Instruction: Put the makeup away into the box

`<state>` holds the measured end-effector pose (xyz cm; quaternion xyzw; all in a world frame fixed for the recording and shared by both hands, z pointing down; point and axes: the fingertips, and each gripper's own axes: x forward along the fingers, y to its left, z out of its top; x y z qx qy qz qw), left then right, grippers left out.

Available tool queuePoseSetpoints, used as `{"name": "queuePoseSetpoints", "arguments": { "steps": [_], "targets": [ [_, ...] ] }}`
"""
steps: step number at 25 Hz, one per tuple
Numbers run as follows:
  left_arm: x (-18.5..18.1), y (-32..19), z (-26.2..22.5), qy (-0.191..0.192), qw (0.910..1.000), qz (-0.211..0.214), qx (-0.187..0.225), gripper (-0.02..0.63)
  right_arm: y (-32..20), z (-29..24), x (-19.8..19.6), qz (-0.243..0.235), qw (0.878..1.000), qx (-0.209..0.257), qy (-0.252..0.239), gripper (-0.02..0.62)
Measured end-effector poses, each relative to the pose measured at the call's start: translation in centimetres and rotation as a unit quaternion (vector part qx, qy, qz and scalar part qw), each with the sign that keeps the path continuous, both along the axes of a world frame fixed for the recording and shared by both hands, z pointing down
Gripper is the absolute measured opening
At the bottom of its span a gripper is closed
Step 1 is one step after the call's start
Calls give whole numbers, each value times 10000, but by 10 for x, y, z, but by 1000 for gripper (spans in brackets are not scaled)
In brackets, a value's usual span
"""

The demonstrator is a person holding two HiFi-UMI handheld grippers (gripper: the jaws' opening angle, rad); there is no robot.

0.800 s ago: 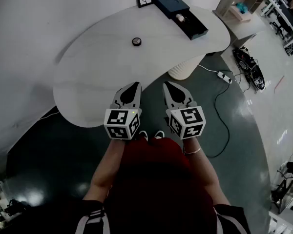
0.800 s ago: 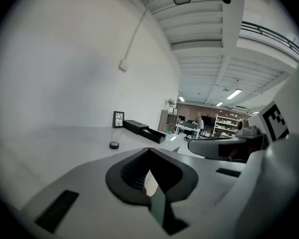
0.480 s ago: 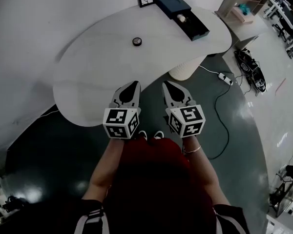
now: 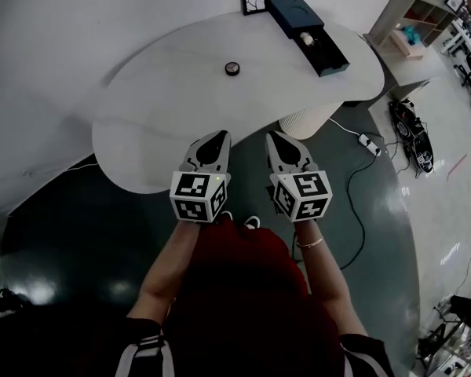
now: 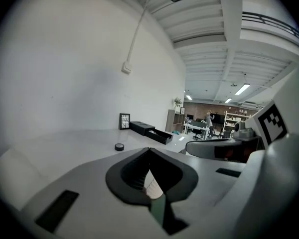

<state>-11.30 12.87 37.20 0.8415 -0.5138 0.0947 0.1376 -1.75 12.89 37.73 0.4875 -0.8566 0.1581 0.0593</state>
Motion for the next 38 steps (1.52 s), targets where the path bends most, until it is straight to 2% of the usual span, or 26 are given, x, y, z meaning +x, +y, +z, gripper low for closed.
{"name": "queuePoseSetpoints", "arguments": {
  "steps": [10, 20, 31, 38],
  "targets": [
    [-9, -13, -4, -201, 9995, -239, 11, 22, -16, 1, -9, -210, 9998, 31, 66, 15],
    [-15, -37, 7, -85, 9992, -388, -105, 23, -50, 3, -20, -402, 9987, 24, 300, 15],
    [-33, -96, 24, 79, 9987, -419, -264, 23, -113, 23, -48, -516, 9976, -197, 418, 18],
    [-46, -132, 37, 169, 9982, -388, -436, 22, -155, 36, -65, -589, 9963, -391, 486, 93]
  ]
}}
